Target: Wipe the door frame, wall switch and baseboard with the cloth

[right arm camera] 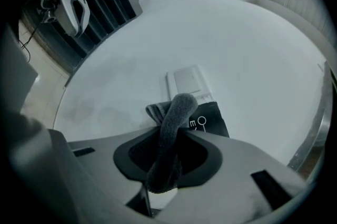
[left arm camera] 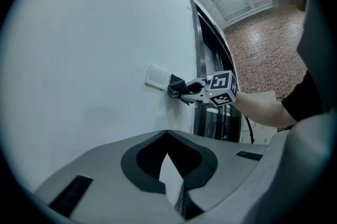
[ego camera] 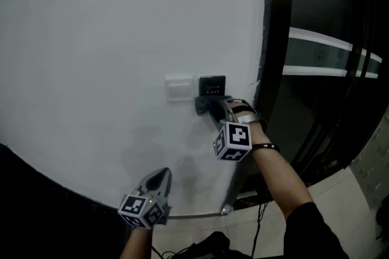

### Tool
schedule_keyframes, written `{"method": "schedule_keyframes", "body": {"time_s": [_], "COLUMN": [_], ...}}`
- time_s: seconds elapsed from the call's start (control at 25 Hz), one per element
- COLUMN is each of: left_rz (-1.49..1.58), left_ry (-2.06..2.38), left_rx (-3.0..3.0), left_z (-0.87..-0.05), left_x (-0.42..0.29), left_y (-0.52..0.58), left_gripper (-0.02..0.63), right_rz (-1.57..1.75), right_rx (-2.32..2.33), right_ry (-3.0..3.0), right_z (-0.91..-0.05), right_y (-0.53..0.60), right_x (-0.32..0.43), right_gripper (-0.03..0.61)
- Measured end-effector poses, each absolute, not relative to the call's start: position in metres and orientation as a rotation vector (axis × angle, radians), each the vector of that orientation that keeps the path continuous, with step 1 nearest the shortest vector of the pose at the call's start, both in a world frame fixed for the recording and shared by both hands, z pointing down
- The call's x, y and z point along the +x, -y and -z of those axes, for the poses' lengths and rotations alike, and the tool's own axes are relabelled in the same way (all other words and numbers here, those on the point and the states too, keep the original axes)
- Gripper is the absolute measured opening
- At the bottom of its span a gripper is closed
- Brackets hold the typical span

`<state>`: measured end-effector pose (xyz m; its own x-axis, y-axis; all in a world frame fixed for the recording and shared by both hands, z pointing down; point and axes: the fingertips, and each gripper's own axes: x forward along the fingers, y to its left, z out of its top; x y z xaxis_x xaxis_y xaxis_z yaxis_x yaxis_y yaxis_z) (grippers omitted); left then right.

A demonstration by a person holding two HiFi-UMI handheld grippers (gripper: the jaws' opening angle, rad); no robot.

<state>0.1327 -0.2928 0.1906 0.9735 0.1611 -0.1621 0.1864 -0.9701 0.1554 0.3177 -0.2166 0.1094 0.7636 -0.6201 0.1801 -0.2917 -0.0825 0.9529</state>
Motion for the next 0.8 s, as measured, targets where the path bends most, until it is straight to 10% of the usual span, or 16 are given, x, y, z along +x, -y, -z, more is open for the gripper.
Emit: {"method": "schedule_keyframes", "body": {"time_s": [0.8], "left_rz": [0.217], "left_ry": [-0.199], "left_rx": [2.915], "left_z": [-0.201], "left_x": [0.109], "left_y": [0.34], "left_gripper": [-0.006], "right_rz": [0.519], "right_rx": [1.73], "right_ry": [0.693], "right_z": [-0.041], "right_y": [0.318], "right_x": [0.274], "right_gripper": [0.091]}}
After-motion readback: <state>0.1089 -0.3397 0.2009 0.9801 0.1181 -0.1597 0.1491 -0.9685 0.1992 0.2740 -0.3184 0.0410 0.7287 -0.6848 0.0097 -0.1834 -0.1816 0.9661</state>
